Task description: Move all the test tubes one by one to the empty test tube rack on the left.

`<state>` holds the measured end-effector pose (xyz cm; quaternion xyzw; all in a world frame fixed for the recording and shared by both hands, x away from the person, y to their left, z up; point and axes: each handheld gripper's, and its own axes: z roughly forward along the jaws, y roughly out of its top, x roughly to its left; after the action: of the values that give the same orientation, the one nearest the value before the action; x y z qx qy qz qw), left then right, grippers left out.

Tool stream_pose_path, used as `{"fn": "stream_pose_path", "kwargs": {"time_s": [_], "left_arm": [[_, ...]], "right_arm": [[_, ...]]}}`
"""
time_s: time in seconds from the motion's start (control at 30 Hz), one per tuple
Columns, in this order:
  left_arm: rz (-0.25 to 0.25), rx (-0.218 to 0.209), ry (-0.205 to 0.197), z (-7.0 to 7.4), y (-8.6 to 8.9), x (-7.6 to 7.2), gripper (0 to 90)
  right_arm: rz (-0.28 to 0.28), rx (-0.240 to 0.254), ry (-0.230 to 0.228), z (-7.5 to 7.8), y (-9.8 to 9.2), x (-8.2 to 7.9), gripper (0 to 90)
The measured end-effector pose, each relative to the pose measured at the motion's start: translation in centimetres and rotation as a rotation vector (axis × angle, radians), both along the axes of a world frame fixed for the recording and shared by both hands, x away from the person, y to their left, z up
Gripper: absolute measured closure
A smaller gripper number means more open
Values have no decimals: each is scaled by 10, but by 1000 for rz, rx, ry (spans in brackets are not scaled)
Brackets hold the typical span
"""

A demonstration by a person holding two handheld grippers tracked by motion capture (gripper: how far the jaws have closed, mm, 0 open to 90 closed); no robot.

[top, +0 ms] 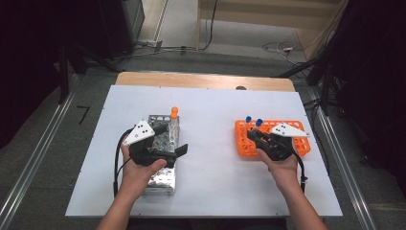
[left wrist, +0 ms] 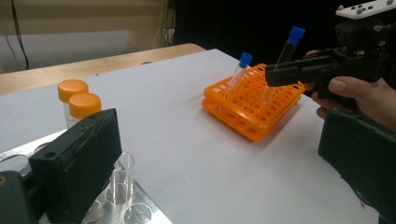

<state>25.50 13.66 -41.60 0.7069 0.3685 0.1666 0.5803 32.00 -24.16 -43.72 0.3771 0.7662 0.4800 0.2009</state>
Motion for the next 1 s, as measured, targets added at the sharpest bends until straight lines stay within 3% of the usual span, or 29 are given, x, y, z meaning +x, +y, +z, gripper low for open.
{"fn": "stream_pose_path", "kwargs": {"time_s": [0.47,1.0], "left_arm": [[-45,10,-10,3,-16,-5,0],[-134,18,-18,7,-43,-13,23]], "right_arm": [[143,21,14,15,27,-20,747],[303,-9,38,16,70,-46,747]]}}
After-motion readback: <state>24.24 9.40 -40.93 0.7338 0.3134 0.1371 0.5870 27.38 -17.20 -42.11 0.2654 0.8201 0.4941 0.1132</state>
